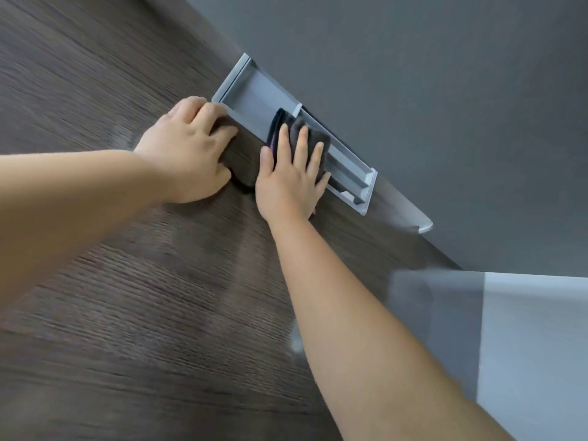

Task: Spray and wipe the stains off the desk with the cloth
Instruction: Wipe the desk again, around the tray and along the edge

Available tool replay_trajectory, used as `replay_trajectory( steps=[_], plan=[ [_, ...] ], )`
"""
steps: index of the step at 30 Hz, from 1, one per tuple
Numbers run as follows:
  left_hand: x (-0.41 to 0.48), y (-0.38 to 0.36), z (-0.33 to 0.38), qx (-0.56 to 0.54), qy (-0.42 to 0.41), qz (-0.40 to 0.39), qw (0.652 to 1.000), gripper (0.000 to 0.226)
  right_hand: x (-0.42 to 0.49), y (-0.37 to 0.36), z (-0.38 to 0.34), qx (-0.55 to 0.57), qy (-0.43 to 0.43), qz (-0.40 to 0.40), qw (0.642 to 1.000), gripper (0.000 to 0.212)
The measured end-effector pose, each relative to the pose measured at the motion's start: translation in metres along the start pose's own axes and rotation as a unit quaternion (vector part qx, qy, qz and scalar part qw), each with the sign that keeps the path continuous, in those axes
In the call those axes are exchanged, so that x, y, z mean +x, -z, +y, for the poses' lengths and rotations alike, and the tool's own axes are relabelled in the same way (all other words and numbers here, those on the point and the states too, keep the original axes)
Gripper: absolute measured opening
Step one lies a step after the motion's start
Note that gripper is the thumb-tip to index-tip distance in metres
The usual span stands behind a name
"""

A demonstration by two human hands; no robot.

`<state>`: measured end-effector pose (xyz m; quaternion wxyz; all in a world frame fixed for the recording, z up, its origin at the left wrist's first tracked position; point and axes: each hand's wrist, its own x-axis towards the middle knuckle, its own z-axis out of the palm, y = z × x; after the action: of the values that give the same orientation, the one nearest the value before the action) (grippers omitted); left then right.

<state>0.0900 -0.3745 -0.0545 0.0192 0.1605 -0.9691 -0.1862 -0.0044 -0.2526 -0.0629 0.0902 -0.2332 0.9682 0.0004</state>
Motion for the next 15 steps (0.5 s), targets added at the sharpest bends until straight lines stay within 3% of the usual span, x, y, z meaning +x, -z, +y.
replay_trajectory(
  steps=[2,5,10,15],
  plan=[
    [-0.005,0.001,-0.005,0.019,-0.013,-0.019,1.0,0.081,0.018,0.004,-0.008,-0.01,0.002,0.004,1.0,0.052],
    [0.0,0.002,-0.008,0.025,0.017,-0.071,0.997,0.07,0.042,0.011,-0.02,-0.012,-0.026,-0.007,1.0,0.052],
    [0.004,0.005,-0.007,0.07,0.007,-0.112,0.991,0.072,0.045,0.016,-0.032,-0.016,-0.067,-0.036,0.997,0.054],
    [0.003,0.012,-0.006,0.056,0.012,-0.119,0.991,0.067,0.023,0.013,-0.033,-0.027,-0.064,-0.035,0.997,0.055]
  ],
)
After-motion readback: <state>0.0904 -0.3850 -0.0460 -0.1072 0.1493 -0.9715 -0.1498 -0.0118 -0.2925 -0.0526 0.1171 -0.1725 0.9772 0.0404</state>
